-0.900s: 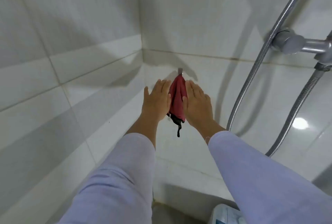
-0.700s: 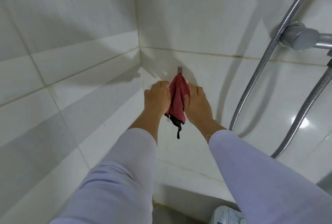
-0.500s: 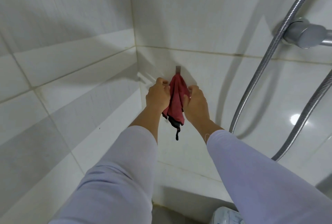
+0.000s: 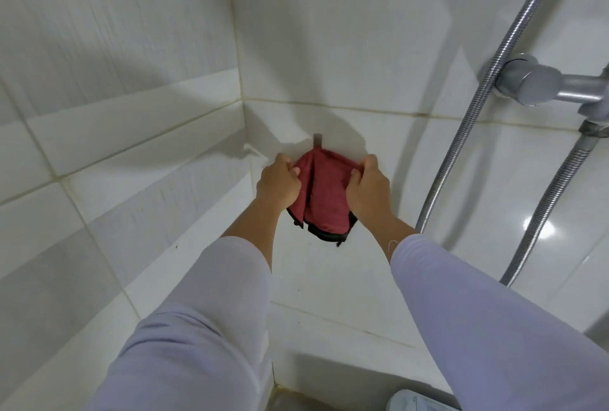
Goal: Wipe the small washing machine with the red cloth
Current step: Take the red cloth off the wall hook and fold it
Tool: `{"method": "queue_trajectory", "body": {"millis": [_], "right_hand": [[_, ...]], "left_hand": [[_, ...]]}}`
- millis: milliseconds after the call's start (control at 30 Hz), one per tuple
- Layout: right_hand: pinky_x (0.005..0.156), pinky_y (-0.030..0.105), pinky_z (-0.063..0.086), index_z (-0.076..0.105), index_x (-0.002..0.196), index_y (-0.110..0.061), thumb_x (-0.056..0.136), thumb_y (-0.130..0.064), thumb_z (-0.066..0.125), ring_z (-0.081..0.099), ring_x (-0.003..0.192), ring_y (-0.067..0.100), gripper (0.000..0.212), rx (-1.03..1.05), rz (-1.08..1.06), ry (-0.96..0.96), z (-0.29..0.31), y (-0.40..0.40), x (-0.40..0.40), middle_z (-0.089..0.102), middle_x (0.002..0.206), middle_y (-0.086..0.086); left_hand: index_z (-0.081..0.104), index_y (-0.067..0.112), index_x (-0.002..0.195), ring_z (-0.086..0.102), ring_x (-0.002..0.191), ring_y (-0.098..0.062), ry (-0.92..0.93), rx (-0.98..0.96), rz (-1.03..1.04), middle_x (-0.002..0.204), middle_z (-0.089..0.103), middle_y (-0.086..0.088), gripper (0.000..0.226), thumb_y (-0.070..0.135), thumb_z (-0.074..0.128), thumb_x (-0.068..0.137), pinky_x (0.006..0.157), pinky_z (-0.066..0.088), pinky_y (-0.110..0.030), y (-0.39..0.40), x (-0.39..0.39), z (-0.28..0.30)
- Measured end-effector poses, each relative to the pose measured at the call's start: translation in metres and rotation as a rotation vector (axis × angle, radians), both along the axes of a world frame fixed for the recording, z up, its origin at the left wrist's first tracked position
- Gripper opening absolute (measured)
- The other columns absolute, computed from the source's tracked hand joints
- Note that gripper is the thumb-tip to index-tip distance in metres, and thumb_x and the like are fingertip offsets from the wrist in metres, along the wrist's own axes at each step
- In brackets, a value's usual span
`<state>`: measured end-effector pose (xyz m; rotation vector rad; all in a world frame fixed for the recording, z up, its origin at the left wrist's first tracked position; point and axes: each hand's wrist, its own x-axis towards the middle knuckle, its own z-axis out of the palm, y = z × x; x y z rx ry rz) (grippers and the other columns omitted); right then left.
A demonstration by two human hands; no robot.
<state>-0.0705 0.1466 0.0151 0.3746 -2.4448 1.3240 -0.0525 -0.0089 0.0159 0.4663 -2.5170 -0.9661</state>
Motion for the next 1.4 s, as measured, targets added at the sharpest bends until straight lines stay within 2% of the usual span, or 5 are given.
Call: {"method": "queue_trajectory", "body": {"millis": [433, 600, 1000, 1267, 1400], "right_hand": [[0.067, 0.032, 0.044, 0.058, 0.104, -0.006, 0.095, -0.017, 0.047, 0.056, 0.076, 0.028, 0.018, 0.161, 0.010, 0.065, 0.062, 0.056, 0.023, 0.060, 0.083, 0.013], [0.075, 0.022, 0.040, 0.066, 0.104, -0.002, 0.092, -0.014, 0.051, 0.062, 0.101, 0.029, 0.022, 0.152, -0.021, -0.088, 0.081, 0.066, 0.042, 0.068, 0.106, 0.016], [0.096, 0.034, 0.050, 0.068, 0.106, -0.010, 0.086, -0.051, 0.058, 0.067, 0.101, 0.020, 0.047, -0.261, 0.356, -0.567, 0.122, 0.116, 0.091, 0.072, 0.105, 0.005], [0.071, 0.021, 0.050, 0.060, 0.122, -0.003, 0.077, 0.011, 0.059, 0.064, 0.086, 0.017, 0.047, -0.126, 0.386, -0.475, 0.139, 0.178, 0.127, 0.066, 0.095, 0.007], [0.074, 0.023, 0.051, 0.068, 0.113, -0.013, 0.075, 0.015, 0.045, 0.061, 0.077, 0.014, 0.052, -0.136, 0.223, -0.407, 0.150, 0.215, 0.138, 0.067, 0.084, 0.002]], "left_hand": [[0.055, 0.006, 0.116, 0.056, 0.098, -0.027, -0.096, -0.337, -0.118, 0.105, 0.060, -0.012, 0.029, 0.025, 0.040, 0.101, 0.077, 0.039, -0.030, -0.001, 0.054, 0.064], [0.049, 0.010, 0.072, 0.046, 0.061, -0.014, -0.188, -0.053, -0.154, 0.067, 0.047, -0.003, 0.029, 0.024, 0.041, 0.097, 0.054, 0.036, -0.023, 0.037, 0.072, 0.089], [0.058, -0.005, 0.115, 0.066, 0.101, -0.028, -0.211, 0.680, -0.402, 0.108, 0.067, -0.017, 0.035, 0.008, 0.030, 0.099, 0.091, 0.053, -0.039, 0.121, 0.113, 0.129], [0.041, -0.003, 0.137, 0.057, 0.122, -0.028, -0.382, 0.755, -0.745, 0.135, 0.055, -0.018, 0.042, 0.001, 0.025, 0.098, 0.098, 0.047, -0.039, 0.165, 0.140, 0.158], [0.057, 0.011, 0.116, 0.069, 0.090, -0.012, -0.261, 0.649, -0.657, 0.104, 0.070, -0.001, 0.023, 0.014, 0.046, 0.096, 0.074, 0.047, -0.023, 0.192, 0.138, 0.156]]}}
